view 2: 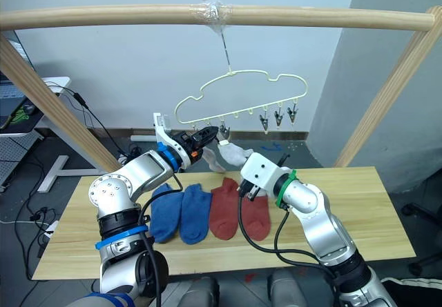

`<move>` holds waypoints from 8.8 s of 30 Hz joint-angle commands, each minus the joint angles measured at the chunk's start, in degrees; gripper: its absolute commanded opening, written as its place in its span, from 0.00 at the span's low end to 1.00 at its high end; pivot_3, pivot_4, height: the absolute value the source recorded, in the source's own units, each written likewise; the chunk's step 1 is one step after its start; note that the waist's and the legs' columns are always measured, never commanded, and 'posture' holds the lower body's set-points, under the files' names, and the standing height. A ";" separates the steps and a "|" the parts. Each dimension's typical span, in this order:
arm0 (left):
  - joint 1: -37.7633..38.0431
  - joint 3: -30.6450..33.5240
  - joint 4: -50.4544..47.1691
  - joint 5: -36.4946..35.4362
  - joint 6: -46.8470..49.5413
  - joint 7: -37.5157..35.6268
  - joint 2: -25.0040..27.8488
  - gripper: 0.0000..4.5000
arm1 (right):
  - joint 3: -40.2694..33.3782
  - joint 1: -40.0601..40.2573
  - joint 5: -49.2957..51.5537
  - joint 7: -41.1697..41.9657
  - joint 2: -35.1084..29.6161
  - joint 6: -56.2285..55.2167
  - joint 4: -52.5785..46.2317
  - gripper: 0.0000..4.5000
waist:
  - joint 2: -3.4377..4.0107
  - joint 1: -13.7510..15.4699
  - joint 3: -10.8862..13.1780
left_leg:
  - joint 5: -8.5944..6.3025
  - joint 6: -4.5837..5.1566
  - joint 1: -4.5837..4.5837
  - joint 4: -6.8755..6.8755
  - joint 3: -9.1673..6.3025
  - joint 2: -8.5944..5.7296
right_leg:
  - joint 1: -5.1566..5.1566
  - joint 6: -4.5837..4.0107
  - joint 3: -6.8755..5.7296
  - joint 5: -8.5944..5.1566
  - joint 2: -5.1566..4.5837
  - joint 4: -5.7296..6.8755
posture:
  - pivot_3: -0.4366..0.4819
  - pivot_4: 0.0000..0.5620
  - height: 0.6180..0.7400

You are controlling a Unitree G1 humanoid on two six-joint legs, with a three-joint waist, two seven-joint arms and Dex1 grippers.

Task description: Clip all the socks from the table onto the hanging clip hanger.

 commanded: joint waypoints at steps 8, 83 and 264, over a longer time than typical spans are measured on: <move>1.14 -1.51 -2.09 -4.79 -0.70 1.83 0.35 0.01 | 0.21 -2.98 -0.27 -0.87 2.30 0.41 -0.12 0.01 | -0.01 0.14 0.00 | 0.00 0.00 -0.02 -0.01 0.00 0.00 | -0.01 -0.02 0.00 -0.01 0.00 -0.02 | 0.49 0.30 1.00; 18.97 -32.64 -29.20 22.40 -25.07 -21.82 29.06 1.00 | -19.57 -5.60 35.49 15.80 -6.02 6.35 8.00 0.99 | -0.07 1.20 0.17 | -0.03 -0.03 -0.81 -0.29 0.02 0.03 | -0.88 -0.50 -0.02 -0.29 0.00 0.01 | 0.52 0.30 1.00; -3.49 -4.27 -1.12 0.07 7.39 -10.20 4.96 0.01 | -1.31 -1.96 -5.88 1.18 -8.86 -37.74 13.95 0.01 | -0.03 -0.08 0.08 | 0.00 -0.01 0.00 -0.09 0.00 0.00 | -0.01 -0.02 -0.01 -0.07 -0.01 0.00 | 0.49 0.29 1.00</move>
